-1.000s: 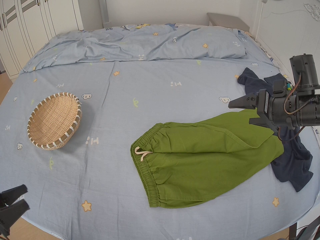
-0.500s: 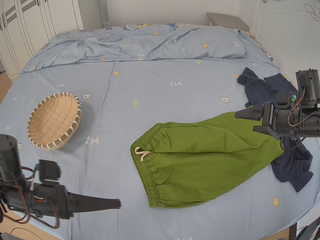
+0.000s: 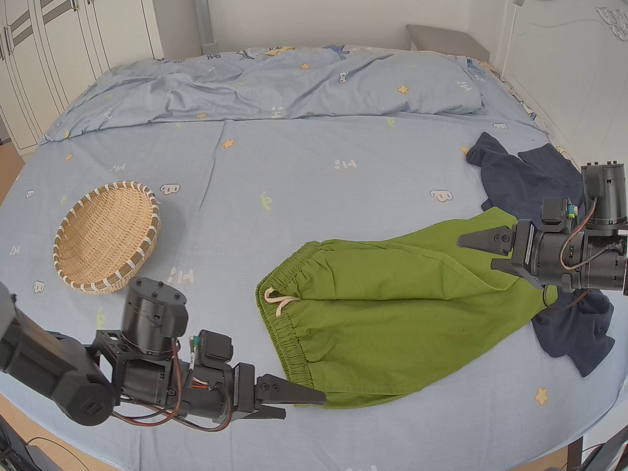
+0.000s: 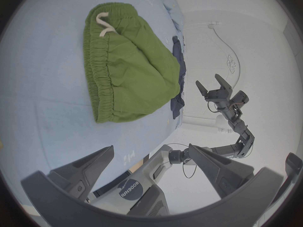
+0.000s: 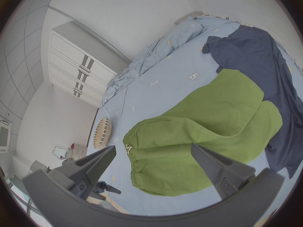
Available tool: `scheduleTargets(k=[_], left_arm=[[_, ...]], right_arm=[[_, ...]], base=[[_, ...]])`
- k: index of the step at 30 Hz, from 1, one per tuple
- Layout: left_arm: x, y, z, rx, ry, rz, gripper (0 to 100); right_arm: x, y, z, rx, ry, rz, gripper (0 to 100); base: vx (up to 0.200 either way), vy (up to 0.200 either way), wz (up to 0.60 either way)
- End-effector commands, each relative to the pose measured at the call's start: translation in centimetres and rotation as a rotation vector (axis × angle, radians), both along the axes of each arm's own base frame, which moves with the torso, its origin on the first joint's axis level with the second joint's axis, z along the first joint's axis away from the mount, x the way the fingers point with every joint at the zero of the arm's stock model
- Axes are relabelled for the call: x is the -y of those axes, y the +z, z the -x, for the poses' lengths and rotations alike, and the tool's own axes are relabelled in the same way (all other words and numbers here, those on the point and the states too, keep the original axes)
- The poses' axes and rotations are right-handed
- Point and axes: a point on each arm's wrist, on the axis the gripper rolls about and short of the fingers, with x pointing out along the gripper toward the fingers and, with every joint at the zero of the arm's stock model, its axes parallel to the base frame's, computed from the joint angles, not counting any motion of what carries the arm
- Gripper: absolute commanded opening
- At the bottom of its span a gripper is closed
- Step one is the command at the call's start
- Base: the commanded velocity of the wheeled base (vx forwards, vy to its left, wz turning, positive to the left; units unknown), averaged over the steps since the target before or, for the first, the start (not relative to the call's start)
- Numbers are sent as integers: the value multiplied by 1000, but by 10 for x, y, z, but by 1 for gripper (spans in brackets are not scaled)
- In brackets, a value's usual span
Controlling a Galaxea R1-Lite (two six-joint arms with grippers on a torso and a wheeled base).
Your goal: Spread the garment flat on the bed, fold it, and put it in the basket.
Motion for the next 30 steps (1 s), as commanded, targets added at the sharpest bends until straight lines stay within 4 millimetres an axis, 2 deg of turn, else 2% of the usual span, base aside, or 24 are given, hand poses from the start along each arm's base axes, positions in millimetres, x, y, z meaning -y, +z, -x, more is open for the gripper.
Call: scheduleTargets(k=[1, 14, 20, 30], left_arm=[[10, -35, -15, -73, 1, -47, 100], [-3, -44, -34, -76, 74, -44, 100], [5, -63, -44, -62, 80, -43, 100], [7, -64, -47, -39, 87, -22, 100]], right_arm=[[0, -6, 0, -16, 1, 3, 100], [1, -5, 1, -10, 0, 2, 100], [1, -4, 1, -7, -1, -1, 100], [2, -4, 1, -6, -5, -3, 100]], base=[[0, 0, 0], [0, 0, 0], [0, 0, 0], [0, 0, 0]])
